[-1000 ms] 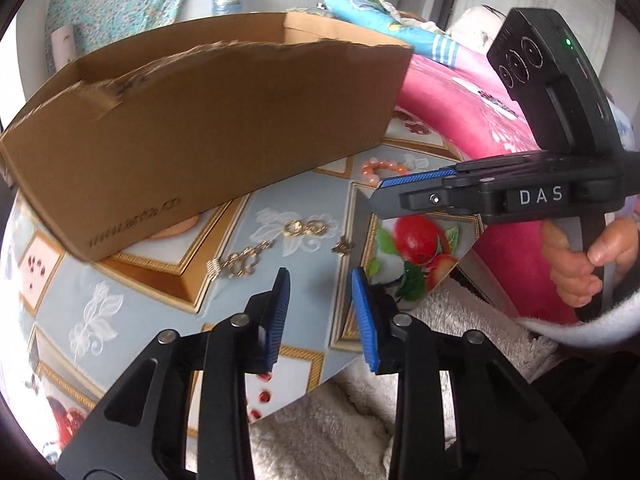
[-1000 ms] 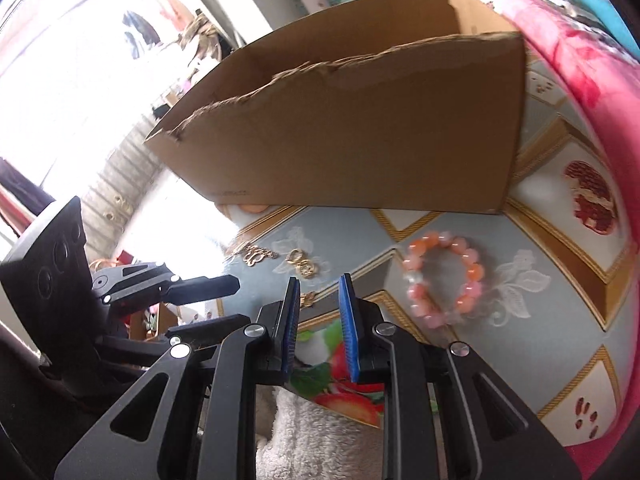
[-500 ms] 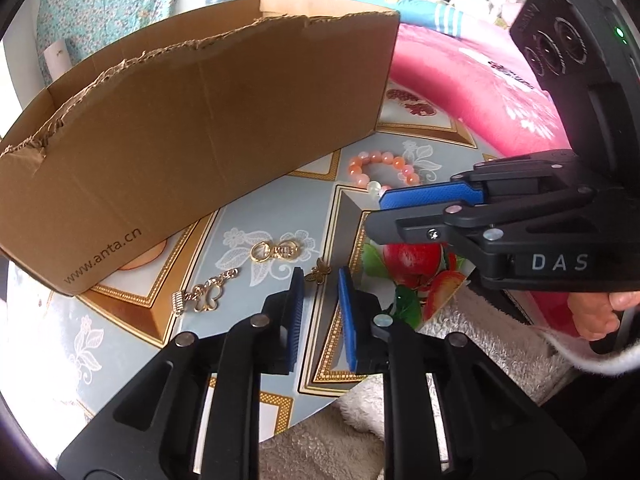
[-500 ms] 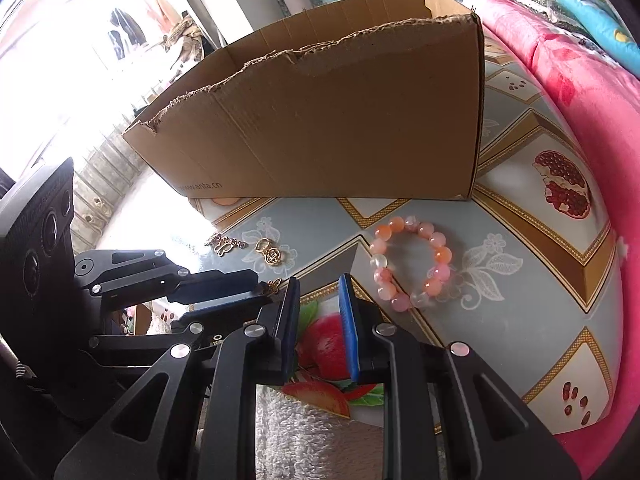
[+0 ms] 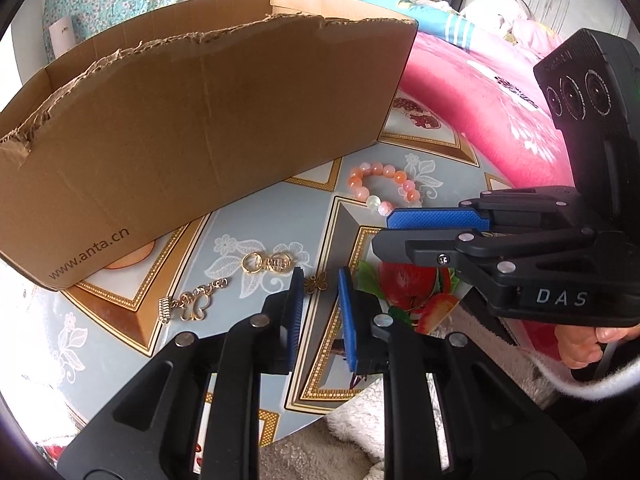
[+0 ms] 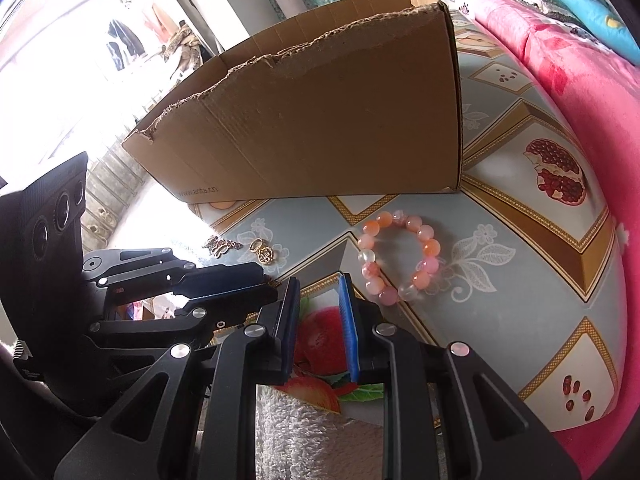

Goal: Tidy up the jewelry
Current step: 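Move the right gripper over the small gold pendants beside the box, then grasp the gold ring pendant with the right gripper and lift it, then carry the pendant into the box and open the right gripper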

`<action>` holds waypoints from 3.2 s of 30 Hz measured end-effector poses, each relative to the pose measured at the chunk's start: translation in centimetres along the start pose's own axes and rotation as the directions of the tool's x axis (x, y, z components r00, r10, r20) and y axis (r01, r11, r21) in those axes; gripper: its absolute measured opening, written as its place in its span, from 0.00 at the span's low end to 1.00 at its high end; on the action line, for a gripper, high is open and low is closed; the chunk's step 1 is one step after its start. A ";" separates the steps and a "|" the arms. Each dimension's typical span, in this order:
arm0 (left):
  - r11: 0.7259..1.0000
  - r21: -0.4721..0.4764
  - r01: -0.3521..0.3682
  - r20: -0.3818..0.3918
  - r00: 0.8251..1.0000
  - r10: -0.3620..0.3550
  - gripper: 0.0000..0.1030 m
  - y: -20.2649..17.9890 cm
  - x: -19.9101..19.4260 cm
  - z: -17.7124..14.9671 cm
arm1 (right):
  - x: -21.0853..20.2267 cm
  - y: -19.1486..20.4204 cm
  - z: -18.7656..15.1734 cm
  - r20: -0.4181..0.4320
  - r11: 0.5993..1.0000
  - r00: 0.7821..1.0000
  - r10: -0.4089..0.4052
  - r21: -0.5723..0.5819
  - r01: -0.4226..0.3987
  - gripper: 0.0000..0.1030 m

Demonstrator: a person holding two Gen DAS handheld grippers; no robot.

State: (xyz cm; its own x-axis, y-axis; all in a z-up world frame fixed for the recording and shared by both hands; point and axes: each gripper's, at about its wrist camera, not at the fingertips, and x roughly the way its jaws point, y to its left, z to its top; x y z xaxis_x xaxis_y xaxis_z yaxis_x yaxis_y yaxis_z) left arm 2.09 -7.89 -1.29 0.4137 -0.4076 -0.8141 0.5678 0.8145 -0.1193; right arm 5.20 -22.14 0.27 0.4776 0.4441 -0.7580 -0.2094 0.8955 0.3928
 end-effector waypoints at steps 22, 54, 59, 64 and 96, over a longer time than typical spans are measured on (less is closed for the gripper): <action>0.992 0.053 -0.110 0.023 0.994 0.109 0.10 -1.3 0.5 0.2 | -0.3 1.2 -0.2 0.018 0.999 1.000 -0.022 -0.026 0.023 0.20; 0.992 -0.110 -0.057 0.114 0.991 0.070 0.07 4.1 -3.5 -0.6 | 4.7 7.1 2.0 -0.048 0.918 0.992 -0.119 -0.385 0.091 0.20; 0.991 -0.121 -0.053 0.114 0.991 0.067 0.07 4.5 -3.4 -0.6 | 5.0 7.5 1.8 -0.052 0.903 0.991 -0.127 -0.420 0.093 0.20; 0.991 -0.123 -0.052 0.118 0.991 0.067 0.07 4.8 -3.6 -0.7 | 5.0 7.7 1.8 -0.069 0.899 0.988 -0.135 -0.428 0.093 0.18; 0.999 -0.036 -0.024 0.320 0.947 0.034 0.07 5.7 -11.7 7.3 | -6.4 7.4 10.6 0.169 0.953 0.983 0.069 -0.301 -0.015 0.10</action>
State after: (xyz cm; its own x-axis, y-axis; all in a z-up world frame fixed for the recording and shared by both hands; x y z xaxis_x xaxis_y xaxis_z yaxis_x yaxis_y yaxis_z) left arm 5.68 -1.52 11.66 0.6389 -0.4903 -0.5928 0.5317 0.8383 -0.1204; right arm 9.65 -18.64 13.53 0.5993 0.4934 -0.6303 -0.4639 0.8558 0.2288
